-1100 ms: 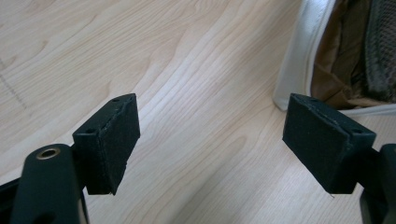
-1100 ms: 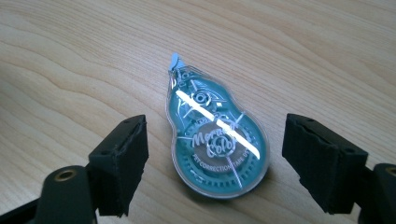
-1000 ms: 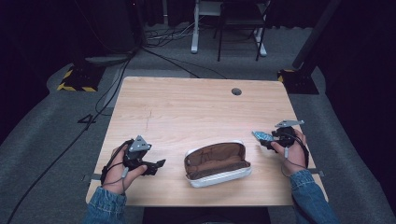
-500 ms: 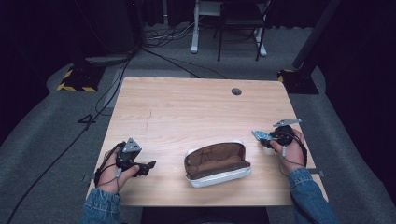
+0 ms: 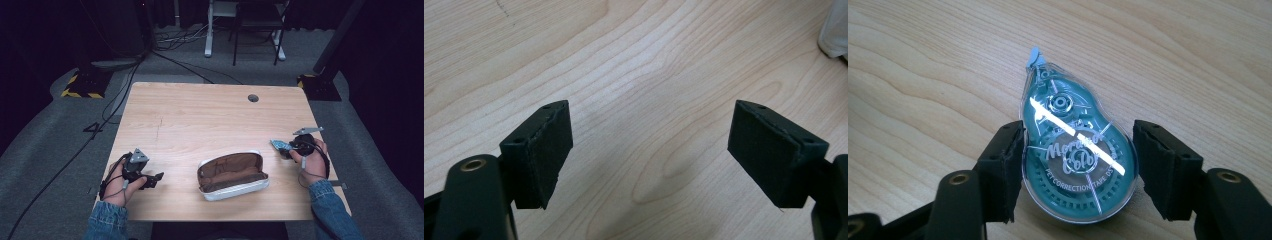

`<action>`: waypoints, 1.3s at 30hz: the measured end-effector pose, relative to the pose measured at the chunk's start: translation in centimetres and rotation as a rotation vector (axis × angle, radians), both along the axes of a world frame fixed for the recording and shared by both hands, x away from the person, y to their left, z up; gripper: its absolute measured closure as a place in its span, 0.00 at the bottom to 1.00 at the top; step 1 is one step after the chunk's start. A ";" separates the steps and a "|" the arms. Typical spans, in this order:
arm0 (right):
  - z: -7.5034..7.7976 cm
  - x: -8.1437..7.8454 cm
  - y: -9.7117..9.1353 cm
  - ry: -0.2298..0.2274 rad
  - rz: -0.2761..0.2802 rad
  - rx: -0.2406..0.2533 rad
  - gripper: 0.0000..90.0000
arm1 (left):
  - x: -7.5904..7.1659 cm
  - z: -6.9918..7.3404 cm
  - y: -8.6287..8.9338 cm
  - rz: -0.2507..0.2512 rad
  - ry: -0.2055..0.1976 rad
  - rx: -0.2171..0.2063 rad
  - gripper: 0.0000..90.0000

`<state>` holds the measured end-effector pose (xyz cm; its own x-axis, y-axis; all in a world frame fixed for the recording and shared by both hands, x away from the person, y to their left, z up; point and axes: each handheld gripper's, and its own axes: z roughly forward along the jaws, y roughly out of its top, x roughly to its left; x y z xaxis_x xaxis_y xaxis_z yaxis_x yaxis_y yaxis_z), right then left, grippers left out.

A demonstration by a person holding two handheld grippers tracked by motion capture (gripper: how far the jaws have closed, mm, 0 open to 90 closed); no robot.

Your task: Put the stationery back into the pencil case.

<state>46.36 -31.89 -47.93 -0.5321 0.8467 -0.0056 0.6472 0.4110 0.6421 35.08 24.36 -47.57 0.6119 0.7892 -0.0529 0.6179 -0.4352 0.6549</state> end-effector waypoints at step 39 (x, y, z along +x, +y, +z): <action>7.2 -2.9 2.0 -0.089 0.055 0.054 0.44 | 0.9 -2.2 1.2 0.122 0.010 0.024 0.18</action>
